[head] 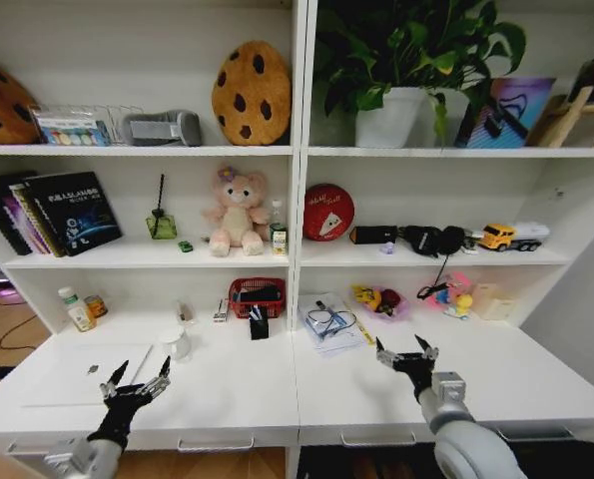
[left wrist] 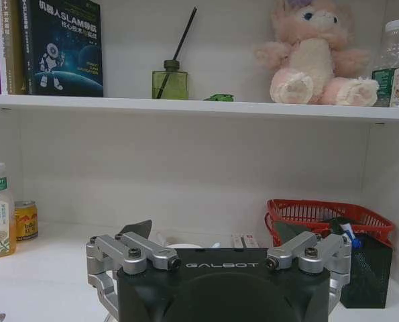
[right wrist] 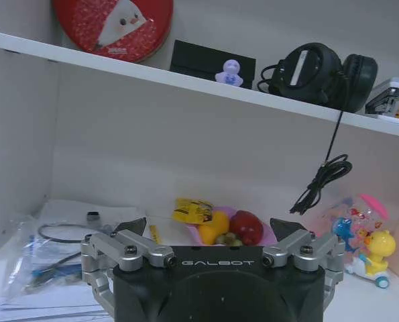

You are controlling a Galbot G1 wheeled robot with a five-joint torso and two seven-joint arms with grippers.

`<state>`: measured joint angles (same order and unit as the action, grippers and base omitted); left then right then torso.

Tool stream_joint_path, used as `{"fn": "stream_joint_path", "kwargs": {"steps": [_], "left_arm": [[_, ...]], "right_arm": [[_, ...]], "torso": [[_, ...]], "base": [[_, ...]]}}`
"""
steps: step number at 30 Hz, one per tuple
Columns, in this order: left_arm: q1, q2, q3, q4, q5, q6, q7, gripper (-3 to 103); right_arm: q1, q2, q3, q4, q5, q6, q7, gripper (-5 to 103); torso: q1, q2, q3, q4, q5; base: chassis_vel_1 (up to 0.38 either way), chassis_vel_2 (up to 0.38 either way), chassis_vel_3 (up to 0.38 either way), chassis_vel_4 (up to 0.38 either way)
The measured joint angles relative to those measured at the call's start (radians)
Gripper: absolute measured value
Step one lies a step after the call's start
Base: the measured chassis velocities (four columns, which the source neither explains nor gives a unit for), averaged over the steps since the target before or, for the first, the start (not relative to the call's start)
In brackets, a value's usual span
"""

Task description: Organize the objects on the table.

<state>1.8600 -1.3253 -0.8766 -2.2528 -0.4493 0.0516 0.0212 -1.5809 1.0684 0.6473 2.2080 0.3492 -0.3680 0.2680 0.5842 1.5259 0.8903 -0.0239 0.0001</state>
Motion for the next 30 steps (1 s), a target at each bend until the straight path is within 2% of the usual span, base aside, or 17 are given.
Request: {"fn": "stream_joint_path", "kwargs": {"steps": [9, 18, 20, 21, 22, 23, 25, 30], "left_arm": [[0.000, 0.000, 0.000, 0.000, 0.000, 0.000, 0.000, 100], [0.000, 0.000, 0.000, 0.000, 0.000, 0.000, 0.000, 100], [0.000, 0.000, 0.000, 0.000, 0.000, 0.000, 0.000, 100], [0.000, 0.000, 0.000, 0.000, 0.000, 0.000, 0.000, 100], [0.000, 0.000, 0.000, 0.000, 0.000, 0.000, 0.000, 100], [0.000, 0.000, 0.000, 0.000, 0.000, 0.000, 0.000, 100], [0.000, 0.000, 0.000, 0.000, 0.000, 0.000, 0.000, 100], [0.000, 0.000, 0.000, 0.000, 0.000, 0.000, 0.000, 100]], "right_arm": [[-0.030, 0.007, 0.100, -0.055, 0.030, -0.001, -0.020, 100], [-0.063, 0.026, 0.115, -0.044, 0.056, -0.006, -0.006, 100], [-0.098, 0.057, 0.096, -0.014, 0.108, -0.073, 0.052, 100], [-0.098, 0.057, 0.096, -0.014, 0.108, -0.073, 0.052, 100], [-0.105, 0.071, 0.091, -0.010, 0.133, -0.114, 0.079, 100], [-0.105, 0.090, 0.094, -0.013, 0.183, -0.189, 0.100, 100], [-0.099, 0.094, 0.097, -0.028, 0.201, -0.216, 0.094, 100], [-0.042, 0.096, 0.077, -0.096, 0.194, -0.226, 0.051, 100]], "torso": [[0.000, 0.000, 0.000, 0.0000, -0.0002], [0.000, 0.000, 0.000, 0.0001, 0.0004], [0.000, 0.000, 0.000, 0.0000, 0.0002], [0.000, 0.000, 0.000, 0.0000, 0.0002], [0.000, 0.000, 0.000, -0.0001, 0.0004], [0.000, 0.000, 0.000, -0.0004, 0.0002], [0.000, 0.000, 0.000, -0.0005, -0.0004], [0.000, 0.000, 0.000, 0.0002, -0.0003]], "base": [[-0.034, -0.036, 0.032, 0.034], [-0.187, -0.185, 0.171, 0.186], [-0.148, -0.180, 0.174, 0.179], [-0.083, -0.153, 0.155, 0.179], [-0.083, -0.153, 0.079, 0.082], [-0.032, -0.074, 0.033, 0.001], [-0.016, -0.037, 0.016, 0.001], [0.059, 0.054, -0.050, -0.048]]}}
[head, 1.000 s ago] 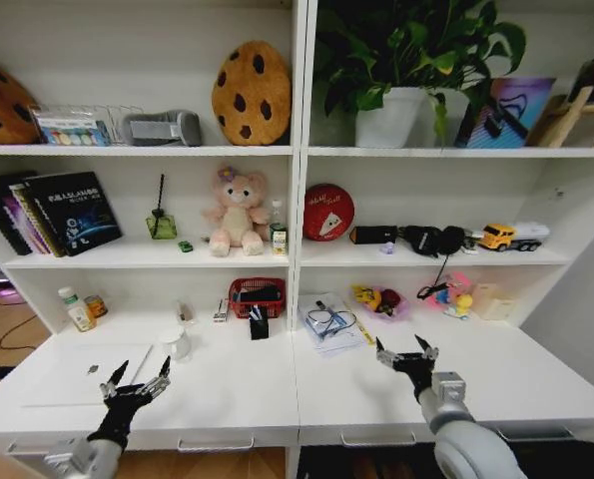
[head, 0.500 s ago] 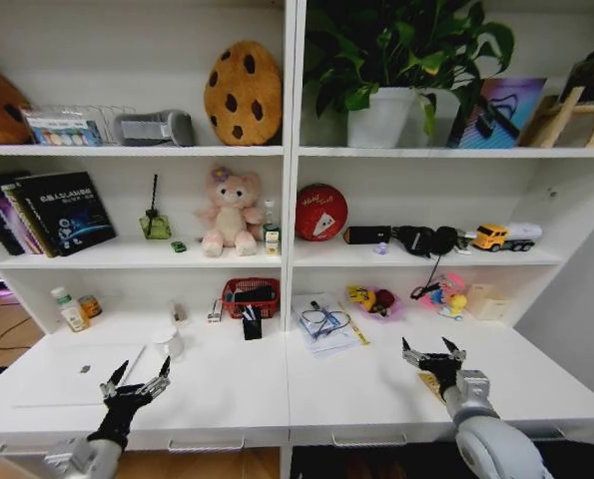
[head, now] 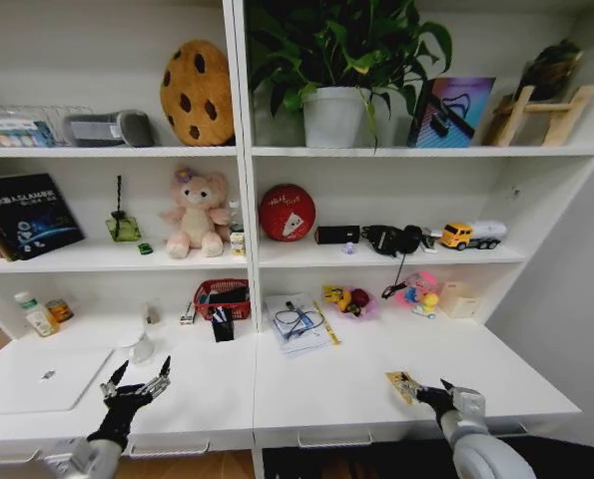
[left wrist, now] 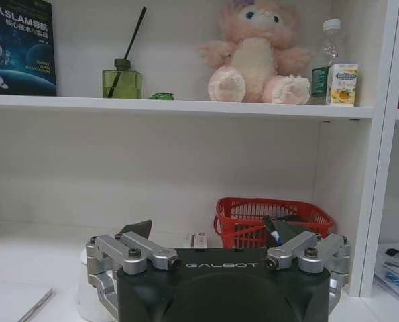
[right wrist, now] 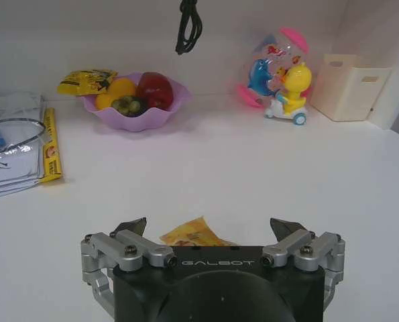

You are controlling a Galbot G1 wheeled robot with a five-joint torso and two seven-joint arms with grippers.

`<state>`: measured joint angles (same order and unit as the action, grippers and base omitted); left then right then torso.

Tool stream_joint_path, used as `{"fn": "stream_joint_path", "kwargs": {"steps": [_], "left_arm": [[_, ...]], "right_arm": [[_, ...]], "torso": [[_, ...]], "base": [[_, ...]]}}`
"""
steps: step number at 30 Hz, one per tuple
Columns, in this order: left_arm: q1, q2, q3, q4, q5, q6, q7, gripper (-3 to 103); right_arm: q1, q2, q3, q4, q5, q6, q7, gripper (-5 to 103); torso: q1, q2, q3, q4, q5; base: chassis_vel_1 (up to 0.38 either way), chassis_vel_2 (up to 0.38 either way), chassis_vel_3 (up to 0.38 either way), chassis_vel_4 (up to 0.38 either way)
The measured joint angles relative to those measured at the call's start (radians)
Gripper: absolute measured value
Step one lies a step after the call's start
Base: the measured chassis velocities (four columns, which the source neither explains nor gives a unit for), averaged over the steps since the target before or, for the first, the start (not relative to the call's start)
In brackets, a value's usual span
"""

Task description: Organize the objects on the table.

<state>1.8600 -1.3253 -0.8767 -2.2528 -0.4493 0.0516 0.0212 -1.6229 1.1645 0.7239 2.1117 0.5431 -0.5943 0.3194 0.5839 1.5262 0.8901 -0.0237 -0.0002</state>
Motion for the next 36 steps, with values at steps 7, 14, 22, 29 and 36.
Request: {"fn": "stream_joint_path", "kwargs": {"steps": [7, 14, 22, 29, 36], "left_arm": [[0.000, 0.000, 0.000, 0.000, 0.000, 0.000, 0.000, 100], [0.000, 0.000, 0.000, 0.000, 0.000, 0.000, 0.000, 100], [0.000, 0.000, 0.000, 0.000, 0.000, 0.000, 0.000, 100], [0.000, 0.000, 0.000, 0.000, 0.000, 0.000, 0.000, 100], [0.000, 0.000, 0.000, 0.000, 0.000, 0.000, 0.000, 100]], "right_arm": [[0.087, -0.004, -0.051, -0.056, -0.004, -0.023, 0.030, 84], [0.081, 0.026, -0.070, -0.054, -0.009, -0.039, 0.083, 57], [0.066, 0.036, -0.065, -0.052, -0.030, -0.033, 0.087, 39], [0.076, 0.047, -0.079, -0.075, -0.028, -0.021, 0.107, 17], [0.081, 0.048, -0.084, -0.079, -0.011, -0.009, 0.118, 1]], "torso": [[0.000, 0.000, 0.000, 0.0000, 0.0001], [0.000, 0.000, 0.000, -0.0003, 0.0002], [0.000, 0.000, 0.000, -0.0002, 0.0001], [0.000, 0.000, 0.000, -0.0001, 0.0001], [0.000, 0.000, 0.000, -0.0002, 0.0002]], "base": [[0.016, 0.017, -0.007, -0.008], [0.000, 0.000, 0.000, 0.000], [0.000, 0.000, 0.000, 0.000], [0.000, 0.000, 0.000, 0.000], [0.000, 0.000, 0.000, 0.000]]}}
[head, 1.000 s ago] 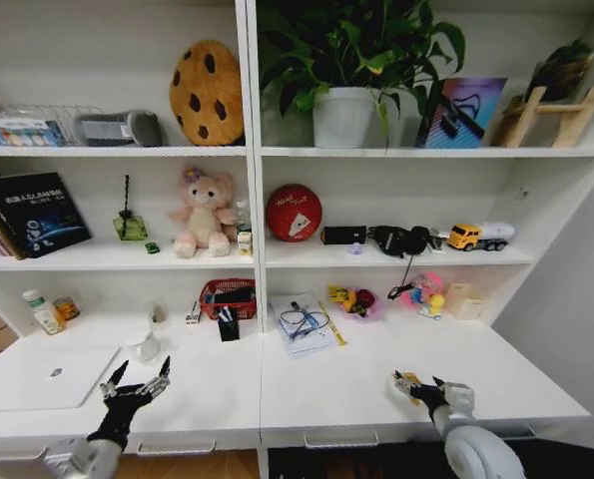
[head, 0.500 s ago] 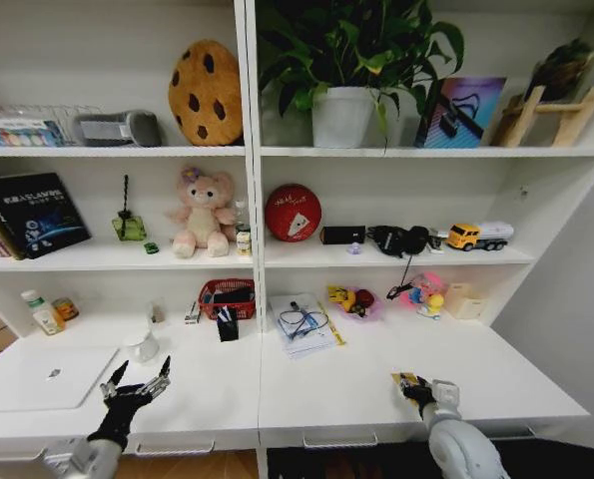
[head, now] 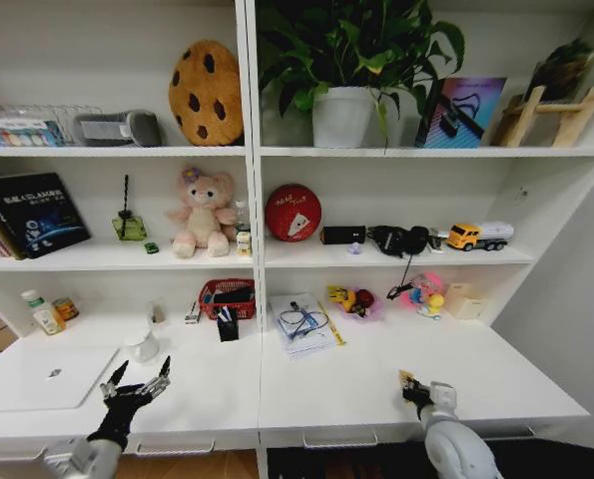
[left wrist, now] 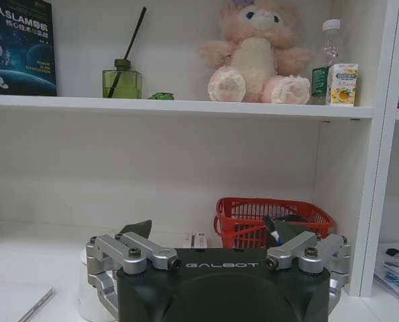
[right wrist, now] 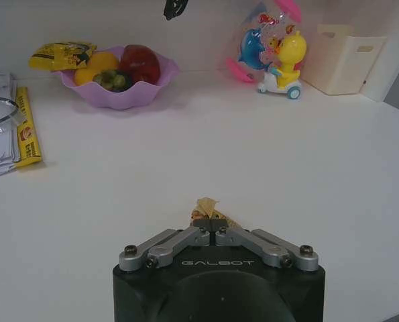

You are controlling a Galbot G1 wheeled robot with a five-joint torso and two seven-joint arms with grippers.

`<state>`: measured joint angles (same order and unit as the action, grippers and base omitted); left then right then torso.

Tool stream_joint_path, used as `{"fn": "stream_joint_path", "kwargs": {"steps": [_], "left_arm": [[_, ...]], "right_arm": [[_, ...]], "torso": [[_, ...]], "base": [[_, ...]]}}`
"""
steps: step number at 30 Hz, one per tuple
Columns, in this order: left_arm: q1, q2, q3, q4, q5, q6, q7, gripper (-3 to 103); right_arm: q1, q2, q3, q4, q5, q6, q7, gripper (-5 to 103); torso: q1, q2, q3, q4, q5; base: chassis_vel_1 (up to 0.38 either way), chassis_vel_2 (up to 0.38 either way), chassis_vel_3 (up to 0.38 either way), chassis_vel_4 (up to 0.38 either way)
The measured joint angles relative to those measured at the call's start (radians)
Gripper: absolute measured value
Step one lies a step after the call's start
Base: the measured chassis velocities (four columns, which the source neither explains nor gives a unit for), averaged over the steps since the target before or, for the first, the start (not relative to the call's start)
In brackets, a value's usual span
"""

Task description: Organize the objects on the table.

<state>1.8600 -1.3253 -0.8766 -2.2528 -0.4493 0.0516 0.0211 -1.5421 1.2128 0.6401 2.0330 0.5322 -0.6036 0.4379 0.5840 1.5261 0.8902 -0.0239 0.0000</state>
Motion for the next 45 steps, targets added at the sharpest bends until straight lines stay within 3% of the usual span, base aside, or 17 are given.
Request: {"fn": "stream_joint_path", "kwargs": {"steps": [5, 7, 10, 13, 14, 21, 25, 32, 36, 40, 42, 45], "left_arm": [[0.000, 0.000, 0.000, 0.000, 0.000, 0.000, 0.000, 100], [0.000, 0.000, 0.000, 0.000, 0.000, 0.000, 0.000, 100], [0.000, 0.000, 0.000, 0.000, 0.000, 0.000, 0.000, 100], [0.000, 0.000, 0.000, 0.000, 0.000, 0.000, 0.000, 100], [0.000, 0.000, 0.000, 0.000, 0.000, 0.000, 0.000, 100], [0.000, 0.000, 0.000, 0.000, 0.000, 0.000, 0.000, 100], [0.000, 0.000, 0.000, 0.000, 0.000, 0.000, 0.000, 100], [0.000, 0.000, 0.000, 0.000, 0.000, 0.000, 0.000, 100], [0.000, 0.000, 0.000, 0.000, 0.000, 0.000, 0.000, 100], [0.000, 0.000, 0.000, 0.000, 0.000, 0.000, 0.000, 100], [0.000, 0.000, 0.000, 0.000, 0.000, 0.000, 0.000, 100], [0.000, 0.000, 0.000, 0.000, 0.000, 0.000, 0.000, 100]], "right_arm": [[0.014, -0.019, -0.002, 0.000, -0.004, 0.069, -0.021, 0], [0.045, -0.046, -0.010, -0.002, -0.032, 0.135, -0.061, 0], [0.078, -0.075, -0.022, -0.018, -0.048, 0.164, -0.092, 0], [0.213, -0.145, -0.080, -0.130, -0.075, 0.212, -0.167, 0], [0.213, -0.145, -0.080, -0.130, -0.075, 0.212, -0.167, 0], [0.588, -0.192, -0.228, -0.446, -0.088, 0.267, -0.255, 0], [0.691, -0.186, -0.299, -0.567, -0.085, 0.299, -0.281, 0], [0.911, -0.077, -0.397, -0.819, -0.143, 0.371, -0.325, 0], [0.936, -0.043, -0.400, -0.868, -0.173, 0.374, -0.322, 0], [0.957, -0.007, -0.399, -0.951, -0.273, 0.408, -0.314, 0], [0.953, 0.002, -0.398, -0.985, -0.326, 0.437, -0.298, 11], [0.934, -0.009, -0.397, -0.960, -0.326, 0.433, -0.288, 22]], "torso": [[0.000, 0.000, 0.000, 0.0000, 0.0000], [0.000, 0.000, 0.000, 0.0000, 0.0000], [0.000, 0.000, 0.000, 0.0000, -0.0002], [0.000, 0.000, 0.000, 0.0000, 0.0001], [0.000, 0.000, 0.000, 0.0000, 0.0001], [0.000, 0.000, 0.000, 0.0003, 0.0001], [0.000, 0.000, 0.000, -0.0003, 0.0001], [0.000, 0.000, 0.000, 0.0002, -0.0003], [0.000, 0.000, 0.000, 0.0003, 0.0001], [0.000, 0.000, 0.000, 0.0002, -0.0003], [0.000, 0.000, 0.000, -0.0001, 0.0001], [0.000, 0.000, 0.000, 0.0000, 0.0002]], "base": [[0.000, 0.000, 0.000, 0.000], [0.000, 0.000, 0.000, 0.000], [0.000, 0.000, 0.000, 0.000], [0.000, 0.000, 0.000, 0.000], [0.000, 0.000, 0.000, 0.000], [0.000, 0.000, 0.000, 0.000], [0.000, 0.000, 0.000, 0.000], [0.000, 0.000, 0.000, 0.000], [0.000, 0.000, 0.000, 0.000], [0.000, 0.000, 0.000, 0.000], [0.000, 0.000, 0.000, 0.000], [0.000, 0.000, 0.000, 0.000]]}}
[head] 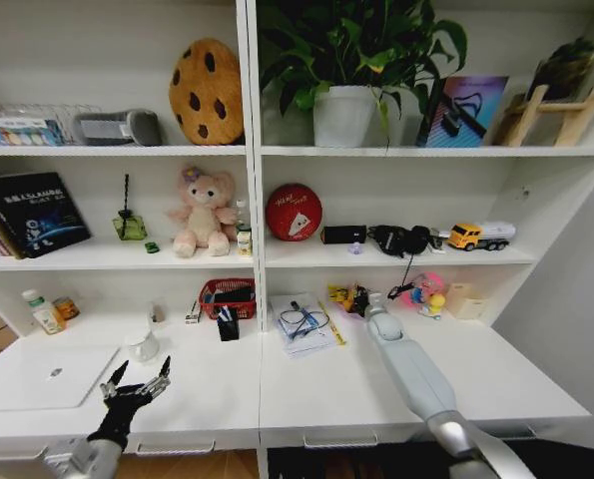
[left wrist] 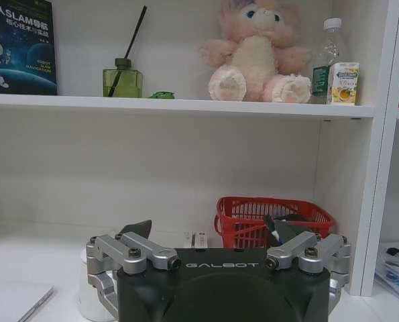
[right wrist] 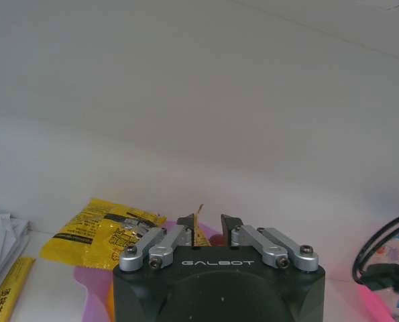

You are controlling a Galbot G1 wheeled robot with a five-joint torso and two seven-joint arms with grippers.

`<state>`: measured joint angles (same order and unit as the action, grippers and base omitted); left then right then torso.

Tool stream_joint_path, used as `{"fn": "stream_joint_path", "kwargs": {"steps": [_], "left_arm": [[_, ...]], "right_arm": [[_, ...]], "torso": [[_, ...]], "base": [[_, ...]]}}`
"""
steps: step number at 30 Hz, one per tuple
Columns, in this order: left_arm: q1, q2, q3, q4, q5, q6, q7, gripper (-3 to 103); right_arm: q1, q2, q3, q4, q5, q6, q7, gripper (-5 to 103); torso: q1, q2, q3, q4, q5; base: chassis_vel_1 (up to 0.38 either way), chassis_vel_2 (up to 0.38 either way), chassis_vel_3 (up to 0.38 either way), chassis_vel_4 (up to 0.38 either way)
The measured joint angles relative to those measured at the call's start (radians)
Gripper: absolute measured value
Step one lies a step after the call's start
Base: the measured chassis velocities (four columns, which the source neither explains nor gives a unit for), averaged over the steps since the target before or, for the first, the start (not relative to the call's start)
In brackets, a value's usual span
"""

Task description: Organize the objects on the table.

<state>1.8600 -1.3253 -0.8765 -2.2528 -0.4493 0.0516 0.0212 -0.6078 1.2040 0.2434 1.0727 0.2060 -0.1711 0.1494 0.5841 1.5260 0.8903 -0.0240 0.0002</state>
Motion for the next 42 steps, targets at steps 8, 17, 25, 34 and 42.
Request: {"fn": "stream_joint_path", "kwargs": {"steps": [8, 17, 25, 34, 42], "left_arm": [[0.000, 0.000, 0.000, 0.000, 0.000, 0.000, 0.000, 100], [0.000, 0.000, 0.000, 0.000, 0.000, 0.000, 0.000, 100], [0.000, 0.000, 0.000, 0.000, 0.000, 0.000, 0.000, 100], [0.000, 0.000, 0.000, 0.000, 0.000, 0.000, 0.000, 100], [0.000, 0.000, 0.000, 0.000, 0.000, 0.000, 0.000, 100]], "right_arm": [[-0.293, -0.166, 0.042, 0.451, 0.104, -0.111, 0.076, 49], [-0.824, -0.169, 0.235, 0.999, 0.147, -0.168, 0.234, 87], [-0.992, -0.055, 0.253, 1.176, -0.038, -0.188, 0.277, 100], [-1.007, -0.009, 0.225, 1.223, -0.102, -0.191, 0.278, 100], [-1.020, 0.004, 0.212, 1.238, -0.113, -0.196, 0.272, 100]], "torso": [[0.000, 0.000, 0.000, -0.0008, 0.0002], [-0.001, 0.000, 0.000, -0.0002, -0.0005], [0.000, 0.000, 0.000, 0.0000, -0.0003], [0.000, 0.000, 0.000, 0.0001, -0.0002], [0.000, 0.000, 0.000, 0.0001, -0.0005]], "base": [[0.000, 0.000, 0.000, 0.000], [0.000, 0.000, 0.000, 0.000], [0.000, 0.000, 0.000, 0.000], [0.065, 0.053, -0.058, -0.063], [0.208, 0.203, -0.196, -0.196]]}}
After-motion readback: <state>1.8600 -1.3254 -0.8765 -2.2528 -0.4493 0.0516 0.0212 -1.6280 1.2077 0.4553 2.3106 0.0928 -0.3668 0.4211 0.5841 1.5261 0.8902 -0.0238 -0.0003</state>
